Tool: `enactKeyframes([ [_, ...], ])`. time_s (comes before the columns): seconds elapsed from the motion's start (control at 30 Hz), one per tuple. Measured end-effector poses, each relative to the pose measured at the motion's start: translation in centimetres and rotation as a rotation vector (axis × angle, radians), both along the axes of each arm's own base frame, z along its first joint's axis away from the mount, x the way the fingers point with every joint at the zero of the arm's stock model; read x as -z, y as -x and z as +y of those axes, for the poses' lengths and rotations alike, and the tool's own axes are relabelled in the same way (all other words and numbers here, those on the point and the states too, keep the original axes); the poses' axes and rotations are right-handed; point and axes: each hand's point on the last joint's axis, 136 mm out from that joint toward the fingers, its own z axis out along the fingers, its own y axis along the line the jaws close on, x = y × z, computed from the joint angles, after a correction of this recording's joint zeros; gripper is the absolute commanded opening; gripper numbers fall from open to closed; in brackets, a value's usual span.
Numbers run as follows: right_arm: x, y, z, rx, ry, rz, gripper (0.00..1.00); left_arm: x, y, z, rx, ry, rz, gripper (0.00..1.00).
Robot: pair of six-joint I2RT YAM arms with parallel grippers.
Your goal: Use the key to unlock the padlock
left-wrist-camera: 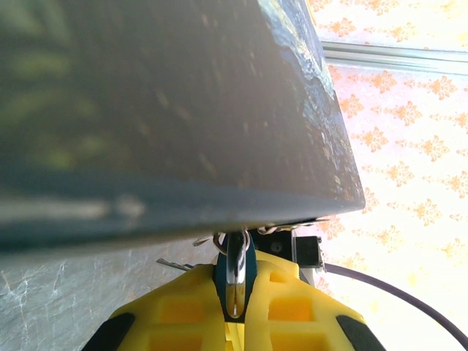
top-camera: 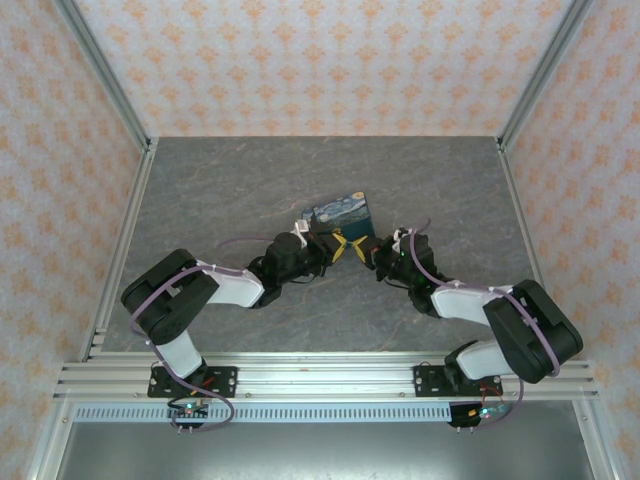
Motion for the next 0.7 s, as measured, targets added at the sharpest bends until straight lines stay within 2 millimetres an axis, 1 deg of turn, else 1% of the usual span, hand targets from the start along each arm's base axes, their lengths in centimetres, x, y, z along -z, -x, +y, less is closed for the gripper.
enactKeyframes([
  [0.37,0.1,-0.6,0.5,-0.010,-0.017,0.029,0.00,0.2,-0.2,0.2,-0.008,-0.031,-0.005,0.00],
  [0.7,-0.7,-1.2,1.3,-0.031,-0.030,0.040,0.00,-0.5,-0.1,0.9,-0.013,-0.094,-0.040,0.00],
])
